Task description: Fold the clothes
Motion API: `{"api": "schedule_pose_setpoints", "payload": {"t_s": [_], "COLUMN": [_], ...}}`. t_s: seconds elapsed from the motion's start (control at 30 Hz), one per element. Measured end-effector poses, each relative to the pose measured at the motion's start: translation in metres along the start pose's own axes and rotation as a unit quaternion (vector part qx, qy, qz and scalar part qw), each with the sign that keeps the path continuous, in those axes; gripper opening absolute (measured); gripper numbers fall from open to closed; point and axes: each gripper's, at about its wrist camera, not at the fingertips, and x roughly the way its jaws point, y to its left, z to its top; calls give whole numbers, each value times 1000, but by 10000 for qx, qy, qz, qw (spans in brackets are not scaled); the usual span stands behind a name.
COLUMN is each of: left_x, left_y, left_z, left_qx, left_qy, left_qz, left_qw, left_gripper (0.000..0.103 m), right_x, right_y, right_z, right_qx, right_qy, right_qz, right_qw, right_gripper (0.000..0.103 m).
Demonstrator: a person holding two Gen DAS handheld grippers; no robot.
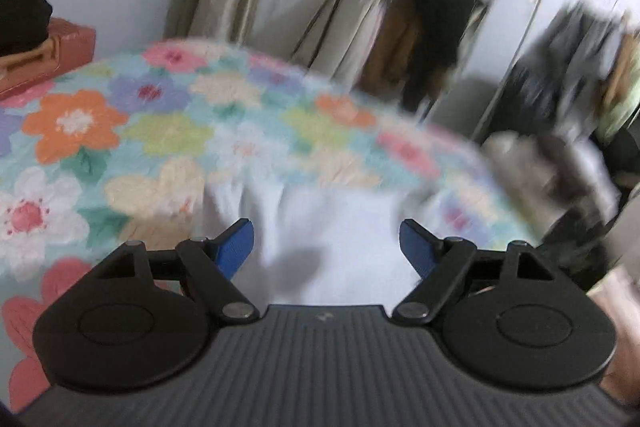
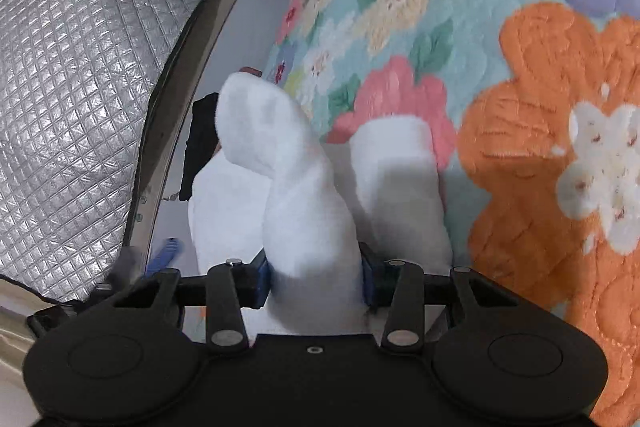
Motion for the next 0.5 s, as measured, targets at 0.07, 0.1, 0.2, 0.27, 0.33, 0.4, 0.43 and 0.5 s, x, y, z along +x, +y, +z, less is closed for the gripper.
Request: {"api": "schedule_pose_setpoints", "payload": {"t_s": [0.07, 0.1, 0.2, 0.27, 0.33, 0.4, 0.43, 0.5], "left_x": [29, 38, 45, 42, 40, 38, 38, 34], "left_y": [2, 7, 25, 27, 28, 26, 22, 15], "left_z": [-9, -14, -19, -17, -18, -16, -13, -9], "left_qx": [23, -155, -817, -823, -815, -803, -769, -654], "left_qy": [436, 557, 762, 763, 733, 685, 665, 564], "left_qz": [644, 751, 603, 576, 520, 405, 341, 235], "left_qw": [9970, 9955, 9919, 9920, 9926, 9936, 9942, 9960], "left_gripper": [79, 80, 81, 81, 79, 77, 77, 77], "right_x": [-1, -1, -1, -5, -10, -12, -14, -12], "right_y": [0, 1, 6, 19, 44, 78, 91, 111], "right_z": [-4, -5, -8, -13, -21, -36, -44, -59], "right_qx": [41, 76, -34, -488, -1402, -2752, -3358, -4298], "right_qy": [73, 74, -61, -316, -691, -1280, -1569, -1897], "right_qz": [-69, -128, -361, -605, -1065, -1631, -1848, -1997], "right_qw": [9999, 9999, 9993, 9965, 9820, 9388, 9102, 8599], "right_gripper": [47, 47, 47, 53, 59, 59, 59, 59]}}
